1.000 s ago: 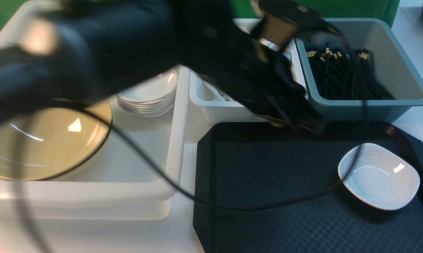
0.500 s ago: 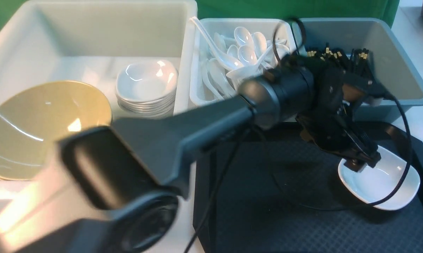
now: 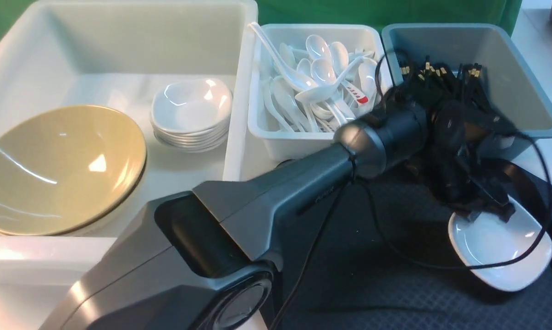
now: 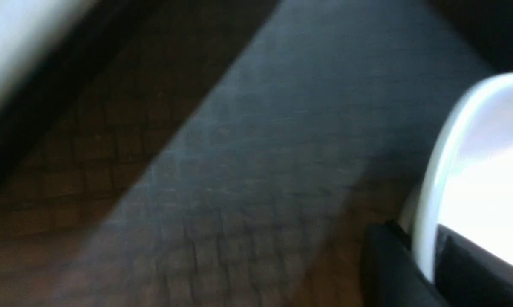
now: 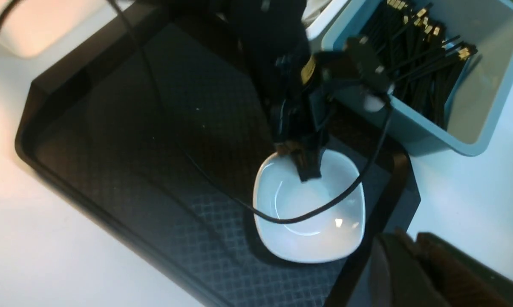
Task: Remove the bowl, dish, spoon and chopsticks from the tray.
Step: Use the left arm to put the plate into the large storage box on the left
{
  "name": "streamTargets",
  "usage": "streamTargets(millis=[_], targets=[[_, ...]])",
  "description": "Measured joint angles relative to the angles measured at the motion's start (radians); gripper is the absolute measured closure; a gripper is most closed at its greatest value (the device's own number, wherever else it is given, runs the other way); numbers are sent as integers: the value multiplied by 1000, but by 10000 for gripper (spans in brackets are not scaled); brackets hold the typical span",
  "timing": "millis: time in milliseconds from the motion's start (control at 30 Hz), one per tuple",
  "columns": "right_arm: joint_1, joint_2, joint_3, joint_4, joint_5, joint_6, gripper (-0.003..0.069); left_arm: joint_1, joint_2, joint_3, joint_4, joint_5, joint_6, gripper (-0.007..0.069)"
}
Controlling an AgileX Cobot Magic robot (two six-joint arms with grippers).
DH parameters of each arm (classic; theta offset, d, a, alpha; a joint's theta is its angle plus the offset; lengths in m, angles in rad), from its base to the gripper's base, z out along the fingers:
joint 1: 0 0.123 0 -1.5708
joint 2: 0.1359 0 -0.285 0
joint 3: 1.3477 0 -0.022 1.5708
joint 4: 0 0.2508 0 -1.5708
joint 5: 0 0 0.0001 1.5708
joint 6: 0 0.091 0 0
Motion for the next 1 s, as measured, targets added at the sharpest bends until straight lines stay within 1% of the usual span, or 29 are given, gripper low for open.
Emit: streamTargets(millis=[133,233,300,333,367,433,467,533,567,600,633,667,800,867,933,1000], targets=[[0,19,0,9,-40,0,569,49,-115,-124,45,164,45,624],[0,52,0,34,-74,-5,569,79,-183,-152,77,194,52,624],[0,117,0,117,-122,-57,572,129,-290,-156,136,211,63,624],[0,117,0,125,-126,-62,572,134,-298,-156,141,211,64,624],[0,160,-1,190,-146,-105,579,166,-357,-141,168,213,66,624],[0,223,-13,273,-161,-167,589,215,-432,-99,197,216,64,624],[0,258,-25,324,-170,-199,596,261,-482,-56,208,217,63,624],[0,301,-53,368,-177,-237,607,330,-567,42,218,218,63,624],[0,306,-53,371,-177,-239,607,338,-576,54,220,218,63,624],[0,334,-78,391,-184,-260,610,409,-637,143,222,218,63,624],[0,353,-89,402,-189,-272,611,447,-679,198,222,218,63,624],[6,380,-107,422,-200,-292,611,515,-735,311,218,219,63,624],[67,457,-132,433,-237,-309,611,692,-845,528,162,192,88,624],[94,486,-138,435,-252,-312,611,746,-866,585,122,165,100,624],[153,529,-140,439,-280,-313,611,847,-879,656,1,108,128,624],[175,550,-140,440,-290,-313,611,881,-870,669,-56,86,150,624]])
